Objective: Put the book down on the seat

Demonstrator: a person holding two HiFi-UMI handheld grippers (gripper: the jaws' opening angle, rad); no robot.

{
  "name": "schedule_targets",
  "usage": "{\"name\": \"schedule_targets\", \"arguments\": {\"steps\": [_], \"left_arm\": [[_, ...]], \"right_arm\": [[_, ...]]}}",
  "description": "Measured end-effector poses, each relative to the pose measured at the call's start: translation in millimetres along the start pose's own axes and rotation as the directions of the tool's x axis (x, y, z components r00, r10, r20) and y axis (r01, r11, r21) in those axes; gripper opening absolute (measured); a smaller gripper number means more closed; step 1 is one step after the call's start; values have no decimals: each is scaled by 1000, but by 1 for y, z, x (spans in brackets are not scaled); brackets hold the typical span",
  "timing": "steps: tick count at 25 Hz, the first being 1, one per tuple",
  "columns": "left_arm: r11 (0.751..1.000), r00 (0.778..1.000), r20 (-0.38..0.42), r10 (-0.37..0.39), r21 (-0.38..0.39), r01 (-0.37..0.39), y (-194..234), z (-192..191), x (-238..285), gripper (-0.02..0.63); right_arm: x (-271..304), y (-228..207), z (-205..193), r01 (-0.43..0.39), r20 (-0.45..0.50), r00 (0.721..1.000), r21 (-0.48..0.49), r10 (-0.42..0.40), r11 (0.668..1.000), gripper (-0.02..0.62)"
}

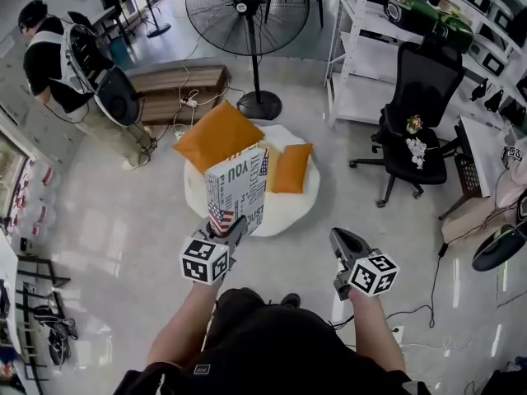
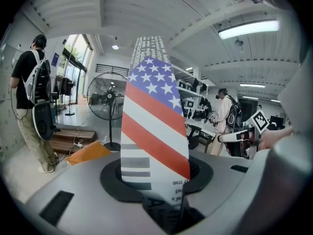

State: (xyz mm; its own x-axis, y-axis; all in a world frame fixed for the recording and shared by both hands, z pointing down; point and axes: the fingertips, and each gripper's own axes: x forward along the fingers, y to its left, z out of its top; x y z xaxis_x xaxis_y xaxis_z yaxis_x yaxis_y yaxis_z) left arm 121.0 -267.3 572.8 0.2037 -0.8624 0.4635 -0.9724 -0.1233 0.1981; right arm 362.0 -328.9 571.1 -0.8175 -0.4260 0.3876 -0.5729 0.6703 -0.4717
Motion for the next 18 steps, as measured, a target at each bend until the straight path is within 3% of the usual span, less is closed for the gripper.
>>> {"name": "schedule_targets", "arguments": {"steps": [5, 11, 18], "left_arm": [[1000, 1000, -13, 12, -12, -12, -4, -1, 13, 160], [998, 999, -17, 29, -58, -29, 20, 1, 44, 160], [991, 998, 5, 62, -117, -61, 73, 30, 110, 160]], "right_arm": [[3, -14, 1, -17, -7, 1000, 16, 17, 1000, 14], [29, -28, 5, -25, -45, 999, 20, 26, 999, 14], [104, -71, 51, -34, -100, 994, -4, 34, 999, 14]]}}
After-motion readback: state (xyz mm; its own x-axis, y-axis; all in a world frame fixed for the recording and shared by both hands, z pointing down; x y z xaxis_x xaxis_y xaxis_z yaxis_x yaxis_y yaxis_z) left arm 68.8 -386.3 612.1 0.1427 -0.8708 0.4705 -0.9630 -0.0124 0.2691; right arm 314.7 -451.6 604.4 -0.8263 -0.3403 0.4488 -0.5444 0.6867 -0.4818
